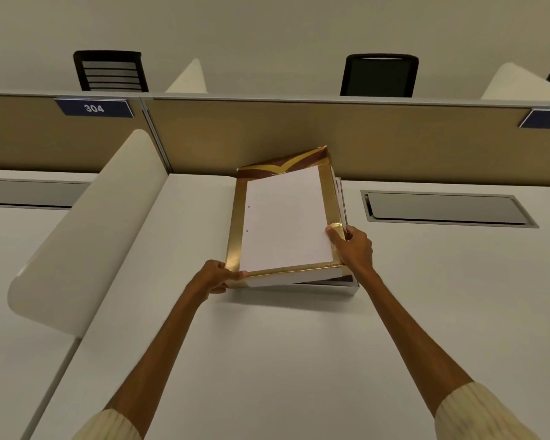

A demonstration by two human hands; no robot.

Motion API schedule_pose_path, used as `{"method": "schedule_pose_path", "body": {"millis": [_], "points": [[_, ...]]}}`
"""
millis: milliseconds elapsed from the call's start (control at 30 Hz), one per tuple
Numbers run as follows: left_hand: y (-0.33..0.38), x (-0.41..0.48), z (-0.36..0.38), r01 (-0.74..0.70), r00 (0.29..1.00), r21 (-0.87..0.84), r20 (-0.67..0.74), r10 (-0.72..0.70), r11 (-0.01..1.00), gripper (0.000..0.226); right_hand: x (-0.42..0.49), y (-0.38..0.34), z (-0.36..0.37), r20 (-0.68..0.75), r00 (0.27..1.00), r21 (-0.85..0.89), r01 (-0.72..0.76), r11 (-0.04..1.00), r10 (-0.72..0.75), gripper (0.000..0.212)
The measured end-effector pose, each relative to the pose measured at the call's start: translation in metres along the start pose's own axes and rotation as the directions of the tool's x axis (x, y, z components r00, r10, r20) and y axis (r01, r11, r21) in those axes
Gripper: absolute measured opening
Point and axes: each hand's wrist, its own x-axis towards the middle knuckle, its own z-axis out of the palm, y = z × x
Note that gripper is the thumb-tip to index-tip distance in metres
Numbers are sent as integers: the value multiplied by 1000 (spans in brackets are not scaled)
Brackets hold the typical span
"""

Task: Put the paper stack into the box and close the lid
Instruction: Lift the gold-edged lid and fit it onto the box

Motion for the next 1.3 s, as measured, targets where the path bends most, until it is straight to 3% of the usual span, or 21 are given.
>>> {"method": "schedule_pose_path", "body": {"millis": [267, 433, 767, 933, 1300], "points": [[14, 9, 19, -19, 1000, 68, 13, 19, 997, 67, 0, 24, -3, -27, 994, -20, -108, 994, 108, 55], [20, 13, 30, -53, 998, 151, -21, 57, 987, 78, -1, 27, -5, -90, 993, -56, -84, 995, 78, 48], [17, 13, 40, -82, 995, 163, -49, 91, 983, 83, -12, 38, 1, -120, 988, 36, -93, 995, 96, 33], [15, 10, 53, -101, 987, 216, -99, 124, 971, 95, -26, 57, 11, -116, 989, -62, -94, 994, 87, 40], [-3, 17, 56, -165, 978, 217, -92, 188, 962, 97, -34, 68, 23, -149, 989, -170, -48, 984, 23, 39]]}}
